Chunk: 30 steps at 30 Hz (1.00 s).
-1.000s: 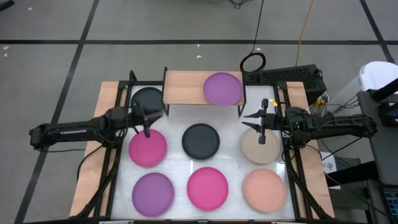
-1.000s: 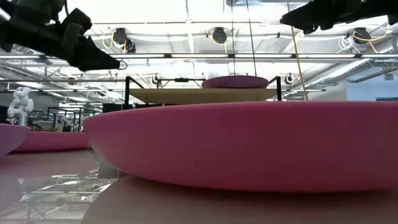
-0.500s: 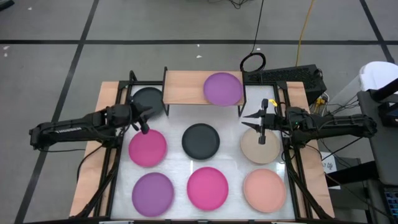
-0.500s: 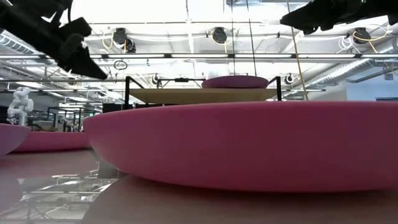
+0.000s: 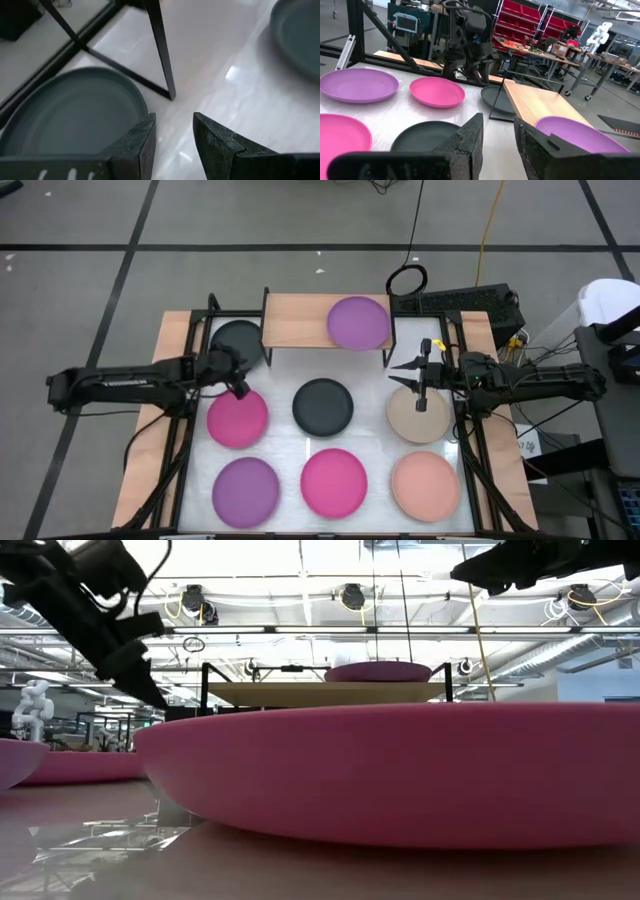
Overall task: Place and stack plates onto a shelf
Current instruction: Stack the top black plate on top of the violet plate on the shelf
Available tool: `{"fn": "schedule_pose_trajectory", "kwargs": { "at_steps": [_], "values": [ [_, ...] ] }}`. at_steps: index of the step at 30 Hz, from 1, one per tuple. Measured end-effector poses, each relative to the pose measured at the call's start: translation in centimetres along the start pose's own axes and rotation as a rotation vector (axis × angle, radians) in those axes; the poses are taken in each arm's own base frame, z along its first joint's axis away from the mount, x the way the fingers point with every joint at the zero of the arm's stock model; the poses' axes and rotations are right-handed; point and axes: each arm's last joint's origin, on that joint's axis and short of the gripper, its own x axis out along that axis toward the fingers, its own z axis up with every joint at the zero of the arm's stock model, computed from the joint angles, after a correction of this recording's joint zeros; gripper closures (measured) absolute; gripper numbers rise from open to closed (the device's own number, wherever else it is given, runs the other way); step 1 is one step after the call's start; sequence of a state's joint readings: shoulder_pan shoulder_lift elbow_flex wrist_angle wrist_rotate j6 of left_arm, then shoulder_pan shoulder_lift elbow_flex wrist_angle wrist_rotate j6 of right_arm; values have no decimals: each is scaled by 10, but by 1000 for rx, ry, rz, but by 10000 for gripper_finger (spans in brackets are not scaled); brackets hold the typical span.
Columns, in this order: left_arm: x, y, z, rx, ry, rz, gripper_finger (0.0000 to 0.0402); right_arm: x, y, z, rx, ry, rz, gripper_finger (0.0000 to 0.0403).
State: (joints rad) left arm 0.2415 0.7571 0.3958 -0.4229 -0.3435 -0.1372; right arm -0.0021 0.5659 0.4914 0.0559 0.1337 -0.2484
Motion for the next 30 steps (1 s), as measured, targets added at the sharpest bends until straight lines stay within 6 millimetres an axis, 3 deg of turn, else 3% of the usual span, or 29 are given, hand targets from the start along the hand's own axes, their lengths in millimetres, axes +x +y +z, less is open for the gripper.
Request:
{"fn": "schedule_pose_trajectory", "kwargs": {
  "at_steps": [25, 30],
  "values": [
    [48, 16, -16, -7, 312, 127, 265, 0, 0, 0, -7, 0, -1, 310],
    [52, 16, -19, -1, 343, 119, 242, 0, 0, 0, -7, 0, -2, 310]
  ]
}}
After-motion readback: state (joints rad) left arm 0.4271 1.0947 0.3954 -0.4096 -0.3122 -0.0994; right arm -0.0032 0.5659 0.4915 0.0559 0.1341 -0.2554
